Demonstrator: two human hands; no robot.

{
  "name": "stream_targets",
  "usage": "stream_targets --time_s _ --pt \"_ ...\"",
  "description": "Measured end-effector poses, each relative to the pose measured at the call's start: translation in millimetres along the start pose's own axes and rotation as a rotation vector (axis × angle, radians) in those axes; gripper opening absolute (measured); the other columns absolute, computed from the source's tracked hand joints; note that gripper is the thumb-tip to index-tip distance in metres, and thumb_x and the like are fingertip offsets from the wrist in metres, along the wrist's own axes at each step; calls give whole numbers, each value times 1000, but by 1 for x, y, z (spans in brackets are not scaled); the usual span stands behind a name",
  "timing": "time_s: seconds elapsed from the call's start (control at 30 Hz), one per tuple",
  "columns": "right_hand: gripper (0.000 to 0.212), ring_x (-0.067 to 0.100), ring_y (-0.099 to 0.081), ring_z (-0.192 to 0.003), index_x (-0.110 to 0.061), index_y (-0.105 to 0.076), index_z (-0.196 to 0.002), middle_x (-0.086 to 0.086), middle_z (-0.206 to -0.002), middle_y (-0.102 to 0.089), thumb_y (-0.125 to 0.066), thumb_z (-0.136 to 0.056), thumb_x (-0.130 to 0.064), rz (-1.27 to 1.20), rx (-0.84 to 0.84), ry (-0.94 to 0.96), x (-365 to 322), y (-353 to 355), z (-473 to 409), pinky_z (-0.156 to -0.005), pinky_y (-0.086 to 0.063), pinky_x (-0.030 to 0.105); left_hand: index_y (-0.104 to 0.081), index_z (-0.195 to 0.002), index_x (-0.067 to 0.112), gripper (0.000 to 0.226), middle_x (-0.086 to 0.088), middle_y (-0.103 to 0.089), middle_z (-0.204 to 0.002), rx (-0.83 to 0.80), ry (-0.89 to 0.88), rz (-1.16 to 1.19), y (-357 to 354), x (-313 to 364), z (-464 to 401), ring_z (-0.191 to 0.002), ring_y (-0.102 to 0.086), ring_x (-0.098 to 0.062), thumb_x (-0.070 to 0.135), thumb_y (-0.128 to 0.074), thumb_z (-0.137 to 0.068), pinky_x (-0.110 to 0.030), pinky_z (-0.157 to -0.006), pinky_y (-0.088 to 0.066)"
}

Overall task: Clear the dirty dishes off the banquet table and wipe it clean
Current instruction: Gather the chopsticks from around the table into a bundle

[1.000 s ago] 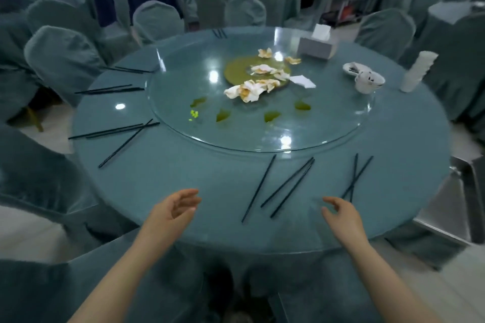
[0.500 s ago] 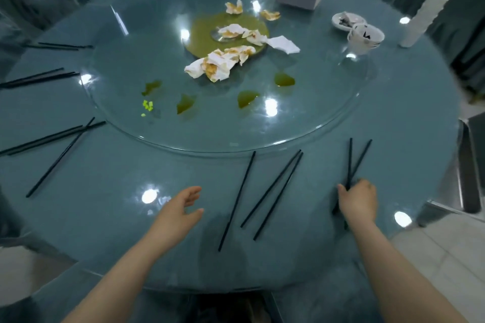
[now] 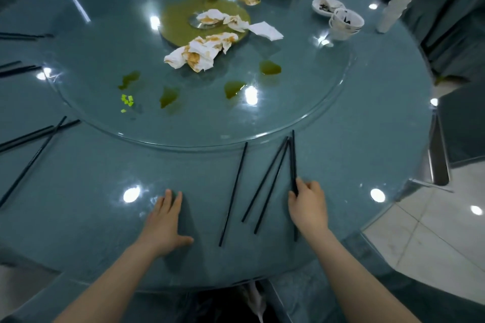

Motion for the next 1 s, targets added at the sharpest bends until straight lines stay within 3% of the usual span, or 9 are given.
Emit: stream_targets --time_s 0.13,0.3,0.47,0.57,0.73,1.0 --pt "65 30 -42 -116 -8 -38 -141 13 -126 -44 -44 -93 -53 40 22 14 -27 -12 5 -97 -38 37 18 -149 20 125 -7 27 -156 -9 -35 10 -2 -4 1 -146 14 -26 54 -74 -71 -42 -120 -8" --pt "114 30 -33 -125 -2 -18 -148 14 -138 -33 -36 -72 -85 177 2 -30 -62 -34 12 -100 -35 41 18 -149 20 126 -7 27 -155 -8 -67 8 -3 -8 0 -146 15 -26 53 -74 -71 -41 -120 -7" --pt "132 30 -29 -128 0 -7 -149 14 -145 -26 -38 -60 -92 236 -29 6 -88 -56 22 -101 -31 42 18 -149 20 125 -6 28 -155 -11 -75 28 -3 -10 -1 -146 15 -25 50 -75 -72 -41 -120 -7" --pt "122 30 -29 -126 -1 -7 -149 14 -144 -25 -46 -68 -83 297 -59 95 -101 -67 30 -100 -31 42 19 -149 22 124 -3 29 -155 -7 -72 50 -4 -11 0 -146 16 -24 49 -75 -72 -40 -120 -6" --pt "73 28 -34 -123 -7 -15 -149 10 -141 -31 -44 -95 -45 259 -41 240 -108 -78 47 -100 -32 39 18 -149 23 122 -2 28 -155 -8 -80 55 -3 -11 2 -146 16 -23 49 -74 -74 -40 -120 -7" --pt "46 22 -41 -117 -18 -36 -142 2 -133 -45 -47 -97 -19 163 -66 367 -86 -59 43 -95 -35 30 17 -149 23 120 -1 28 -156 -16 -86 56 -2 -12 4 -146 15 -21 49 -74 -75 -39 -120 -7"
Point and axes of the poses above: each hand's wrist, its own z-axis away from the middle knuckle, its own y-axis out of the back of the hand, x = y × z, the point moved 4 cm from there along -z, towards the middle knuckle
